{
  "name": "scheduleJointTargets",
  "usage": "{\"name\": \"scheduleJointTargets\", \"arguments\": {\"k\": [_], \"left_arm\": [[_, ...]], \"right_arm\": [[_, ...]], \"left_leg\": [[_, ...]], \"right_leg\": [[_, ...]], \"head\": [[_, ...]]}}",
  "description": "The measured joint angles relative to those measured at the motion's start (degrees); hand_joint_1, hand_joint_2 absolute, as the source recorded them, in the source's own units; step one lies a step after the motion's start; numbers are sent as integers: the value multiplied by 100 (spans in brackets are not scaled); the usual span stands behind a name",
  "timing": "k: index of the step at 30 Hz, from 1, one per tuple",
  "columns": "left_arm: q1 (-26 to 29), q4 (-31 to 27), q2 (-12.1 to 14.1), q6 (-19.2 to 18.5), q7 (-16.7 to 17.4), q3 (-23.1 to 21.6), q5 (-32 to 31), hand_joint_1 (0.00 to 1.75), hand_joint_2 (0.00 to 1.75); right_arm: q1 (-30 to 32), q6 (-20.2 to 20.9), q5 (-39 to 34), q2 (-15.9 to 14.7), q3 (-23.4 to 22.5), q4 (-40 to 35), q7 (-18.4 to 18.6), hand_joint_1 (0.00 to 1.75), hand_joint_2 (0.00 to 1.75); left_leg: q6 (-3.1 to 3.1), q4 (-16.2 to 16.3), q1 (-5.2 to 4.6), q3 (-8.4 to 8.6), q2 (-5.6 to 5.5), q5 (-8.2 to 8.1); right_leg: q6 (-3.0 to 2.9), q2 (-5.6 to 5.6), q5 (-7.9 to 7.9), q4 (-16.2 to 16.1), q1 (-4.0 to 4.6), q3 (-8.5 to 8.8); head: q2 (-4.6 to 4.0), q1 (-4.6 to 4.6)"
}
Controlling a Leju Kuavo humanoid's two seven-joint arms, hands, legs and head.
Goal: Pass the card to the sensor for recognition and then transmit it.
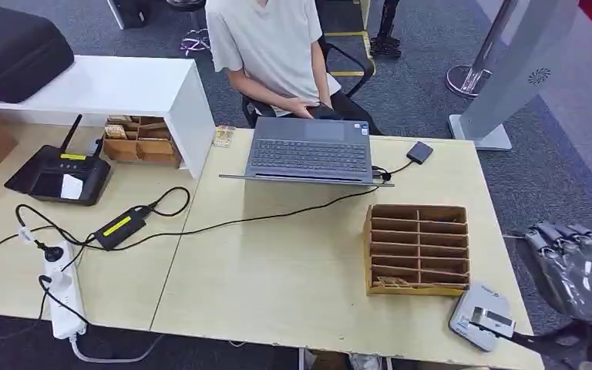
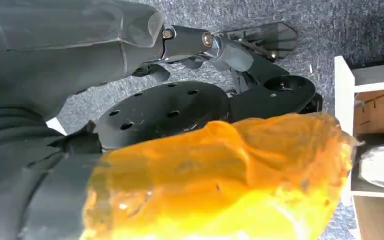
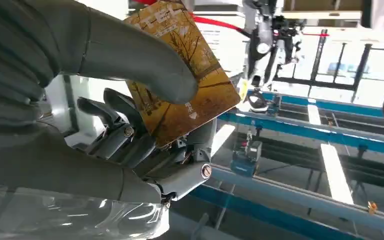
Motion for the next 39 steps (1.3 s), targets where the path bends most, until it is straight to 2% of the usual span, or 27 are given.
{"name": "scheduleJointTargets", "arguments": {"k": [5,14,19,26,32,39], "left_arm": [[0,4,-24,4,0,24,39,0,0],[12,9,-48,9,-48,33,127,0,0],[14,17,-59,9,-50,33,151,0,0],[14,26,-79,35,-50,33,151,0,0],[11,28,-85,50,-50,33,149,0,0],[11,28,-85,57,-48,33,142,0,0]], "right_arm": [[528,39,107,-4,-397,-305,39,175,175],[1366,-66,391,24,-795,-612,264,175,175],[1693,-90,507,112,-869,-679,326,175,175],[1942,-144,656,315,-804,-660,503,175,175],[1927,-184,706,649,-364,-141,927,175,175],[1887,-201,686,811,-106,263,997,175,175]], "left_leg": [[0,-1,0,2,6,-4],[0,-1,0,4,5,-4],[-1,-2,0,3,8,-6],[-1,-2,1,5,10,-5],[-1,-3,1,4,12,-5],[-1,-3,1,4,12,-5]], "right_leg": [[-1,5,-2,0,0,0],[-2,3,-2,0,0,1],[-2,6,-3,0,0,-1],[-2,6,-3,0,1,0],[-2,8,-3,0,1,-1],[-2,8,-3,1,1,0]], "head": [[0,2],[0,4],[0,2],[0,2],[0,2],[0,2]]}}
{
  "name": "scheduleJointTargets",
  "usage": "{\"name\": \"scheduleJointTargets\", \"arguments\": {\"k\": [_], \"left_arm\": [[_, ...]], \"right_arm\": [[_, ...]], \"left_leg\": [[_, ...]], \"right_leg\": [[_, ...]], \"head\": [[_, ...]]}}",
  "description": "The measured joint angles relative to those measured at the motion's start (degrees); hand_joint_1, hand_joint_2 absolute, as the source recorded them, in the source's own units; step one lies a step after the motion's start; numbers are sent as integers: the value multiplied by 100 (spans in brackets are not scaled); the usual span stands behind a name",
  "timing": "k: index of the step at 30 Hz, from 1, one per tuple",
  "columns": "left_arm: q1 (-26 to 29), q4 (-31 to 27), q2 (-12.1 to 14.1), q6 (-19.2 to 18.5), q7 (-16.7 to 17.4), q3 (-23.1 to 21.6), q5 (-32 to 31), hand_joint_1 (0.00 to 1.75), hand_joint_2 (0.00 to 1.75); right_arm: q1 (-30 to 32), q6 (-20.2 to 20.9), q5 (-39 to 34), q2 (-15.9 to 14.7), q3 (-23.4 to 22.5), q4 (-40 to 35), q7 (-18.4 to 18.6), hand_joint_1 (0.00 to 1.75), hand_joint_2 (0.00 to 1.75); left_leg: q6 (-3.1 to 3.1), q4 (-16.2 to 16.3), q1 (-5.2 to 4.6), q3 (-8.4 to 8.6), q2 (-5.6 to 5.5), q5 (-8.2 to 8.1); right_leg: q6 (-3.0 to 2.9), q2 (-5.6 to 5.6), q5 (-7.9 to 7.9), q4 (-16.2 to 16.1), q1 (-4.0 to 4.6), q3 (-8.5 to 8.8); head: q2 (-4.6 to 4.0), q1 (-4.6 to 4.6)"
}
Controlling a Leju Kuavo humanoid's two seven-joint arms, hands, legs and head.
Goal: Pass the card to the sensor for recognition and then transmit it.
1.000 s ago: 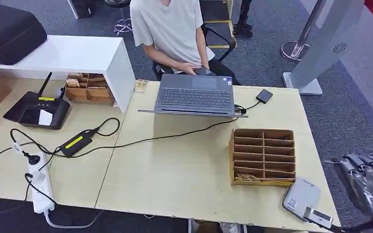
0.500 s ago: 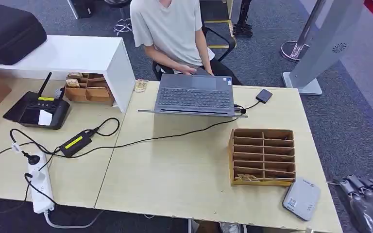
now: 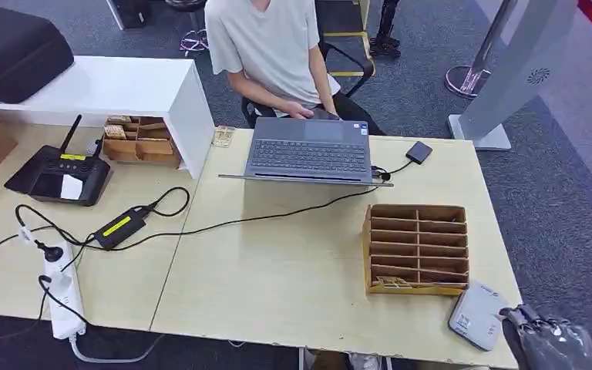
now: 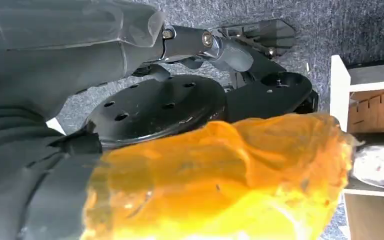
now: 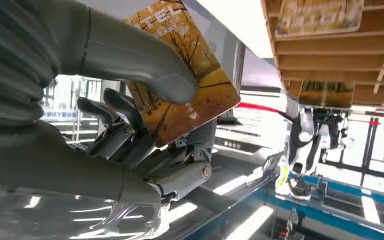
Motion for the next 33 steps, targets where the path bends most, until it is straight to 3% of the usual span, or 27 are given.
{"name": "scheduleJointTargets", "arguments": {"k": [33], "left_arm": [[-10,0,0,42,68,0,39,0,0]], "right_arm": [[-399,-78,-566,448,620,1125,35,175,175]], "left_leg": [[0,0,1,4,5,0]], "right_leg": [[0,6,0,0,1,1]], "head": [[0,-2]]}}
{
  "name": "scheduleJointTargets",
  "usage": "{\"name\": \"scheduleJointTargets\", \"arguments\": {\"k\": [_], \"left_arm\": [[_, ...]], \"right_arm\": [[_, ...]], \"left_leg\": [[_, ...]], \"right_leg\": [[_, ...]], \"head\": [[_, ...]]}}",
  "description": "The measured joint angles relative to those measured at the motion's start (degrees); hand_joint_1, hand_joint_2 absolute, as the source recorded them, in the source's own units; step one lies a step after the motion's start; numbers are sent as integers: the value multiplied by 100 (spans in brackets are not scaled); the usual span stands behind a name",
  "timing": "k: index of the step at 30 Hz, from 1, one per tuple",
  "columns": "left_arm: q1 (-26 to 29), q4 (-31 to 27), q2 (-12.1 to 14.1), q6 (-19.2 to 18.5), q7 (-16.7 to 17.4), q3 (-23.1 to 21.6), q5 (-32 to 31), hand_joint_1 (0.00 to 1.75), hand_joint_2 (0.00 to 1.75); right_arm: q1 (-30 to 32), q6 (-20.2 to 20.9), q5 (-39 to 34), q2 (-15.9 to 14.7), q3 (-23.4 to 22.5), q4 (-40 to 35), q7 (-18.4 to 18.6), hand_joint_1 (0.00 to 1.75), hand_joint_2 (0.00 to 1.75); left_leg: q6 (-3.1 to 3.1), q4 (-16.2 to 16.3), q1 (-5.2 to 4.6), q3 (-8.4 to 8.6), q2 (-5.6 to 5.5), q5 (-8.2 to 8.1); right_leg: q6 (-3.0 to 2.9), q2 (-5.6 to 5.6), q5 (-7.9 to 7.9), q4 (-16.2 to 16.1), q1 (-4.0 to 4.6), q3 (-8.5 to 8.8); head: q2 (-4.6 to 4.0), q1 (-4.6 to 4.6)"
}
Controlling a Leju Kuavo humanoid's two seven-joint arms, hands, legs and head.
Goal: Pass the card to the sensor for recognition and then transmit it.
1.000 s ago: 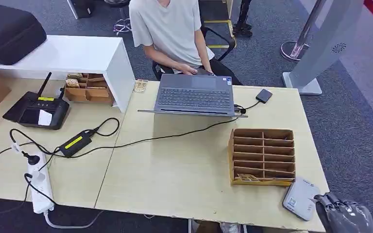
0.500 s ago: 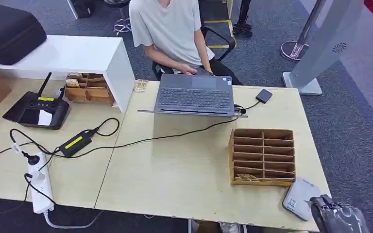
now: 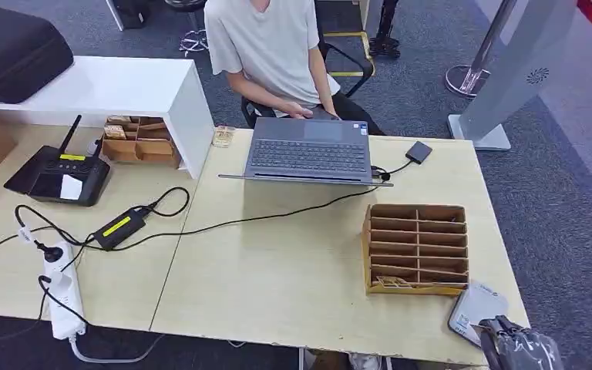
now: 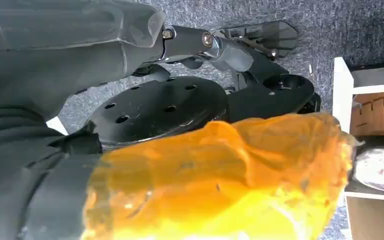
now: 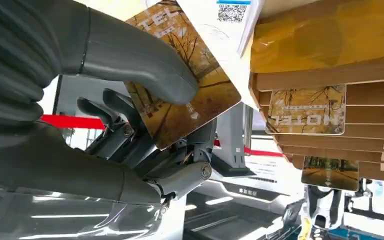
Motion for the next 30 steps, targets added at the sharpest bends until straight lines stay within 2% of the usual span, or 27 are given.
{"name": "scheduleJointTargets", "arguments": {"k": [20,30], "left_arm": [[0,0,2,0,20,-2,55,0,0],[-3,0,11,0,24,-2,88,0,0]], "right_arm": [[-125,-59,-94,127,252,252,103,175,175],[-190,26,2,-107,-197,-251,-157,175,175]], "left_leg": [[0,1,-1,9,-1,0],[0,1,-2,8,-2,0]], "right_leg": [[1,0,1,-2,0,14],[0,0,0,-1,-1,10]], "head": [[0,2],[0,2]]}}
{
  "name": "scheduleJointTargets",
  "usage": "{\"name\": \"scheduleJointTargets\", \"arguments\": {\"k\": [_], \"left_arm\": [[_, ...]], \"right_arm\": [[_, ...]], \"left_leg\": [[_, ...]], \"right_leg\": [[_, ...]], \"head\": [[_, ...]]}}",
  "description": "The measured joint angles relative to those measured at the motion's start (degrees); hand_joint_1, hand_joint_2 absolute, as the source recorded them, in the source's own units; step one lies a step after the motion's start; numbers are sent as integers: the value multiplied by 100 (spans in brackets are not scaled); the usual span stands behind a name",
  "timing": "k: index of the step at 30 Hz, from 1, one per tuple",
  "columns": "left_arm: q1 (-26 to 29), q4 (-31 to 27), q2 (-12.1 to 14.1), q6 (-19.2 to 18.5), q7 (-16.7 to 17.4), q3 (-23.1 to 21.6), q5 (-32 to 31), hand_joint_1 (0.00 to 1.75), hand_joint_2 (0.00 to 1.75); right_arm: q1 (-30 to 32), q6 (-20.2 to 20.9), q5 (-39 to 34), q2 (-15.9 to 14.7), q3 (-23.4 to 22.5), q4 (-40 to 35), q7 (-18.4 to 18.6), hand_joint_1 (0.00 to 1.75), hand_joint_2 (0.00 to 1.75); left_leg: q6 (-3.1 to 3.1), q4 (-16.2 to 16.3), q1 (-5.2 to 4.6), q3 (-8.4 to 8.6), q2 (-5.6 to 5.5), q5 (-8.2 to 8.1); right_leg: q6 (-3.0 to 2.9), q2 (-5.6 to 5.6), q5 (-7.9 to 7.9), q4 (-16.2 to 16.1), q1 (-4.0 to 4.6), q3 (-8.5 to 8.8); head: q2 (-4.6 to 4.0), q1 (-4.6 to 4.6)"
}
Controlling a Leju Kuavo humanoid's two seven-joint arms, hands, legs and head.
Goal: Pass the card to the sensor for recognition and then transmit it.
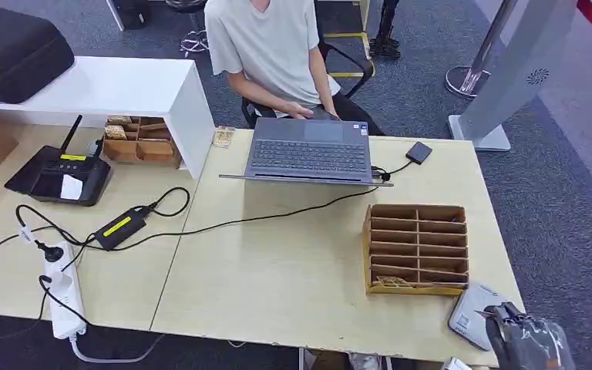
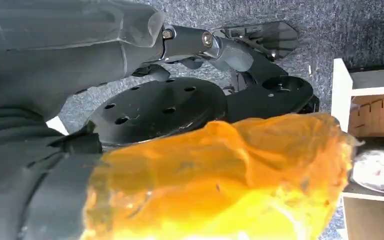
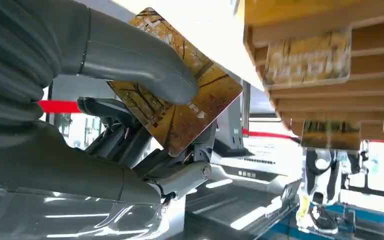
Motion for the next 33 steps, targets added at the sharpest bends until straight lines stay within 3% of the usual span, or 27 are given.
{"name": "scheduleJointTargets", "arguments": {"k": [5,15,22,25,29,33], "left_arm": [[-2,0,0,0,0,0,0,0,0],[-7,2,22,-11,-11,-22,-22,0,0],[-95,2,79,0,-28,-158,-210,0,0],[-156,2,107,63,-42,-251,-319,0,0],[-198,2,125,123,-42,-317,-345,0,0],[-230,2,127,383,116,-448,-398,0,0]], "right_arm": [[-2,-4,13,-17,-96,-113,-30,175,175],[-575,-20,-291,-308,-927,-791,-958,175,175],[-2487,687,-503,-807,-797,-382,-1263,175,175],[-3861,1480,-586,-1027,-323,198,-1368,175,175],[-5002,1670,-682,-1167,281,744,-1386,175,175],[-6110,1915,-516,-1106,1028,1500,-1197,175,175]], "left_leg": [[0,-1,1,-1,1,0],[1,0,-1,-6,3,2],[1,1,-4,-10,43,8],[1,5,-5,-4,63,18],[1,6,-2,-18,17,30],[-2,5,-1,-29,27,32]], "right_leg": [[0,0,0,1,1,-1],[0,2,4,2,-1,3],[-6,37,28,10,-6,-7],[-3,62,38,14,-8,-21],[-3,16,38,15,-4,-20],[-5,26,39,20,-3,-36]], "head": [[0,0],[0,0],[0,-9],[0,-2],[0,0],[0,-2]]}}
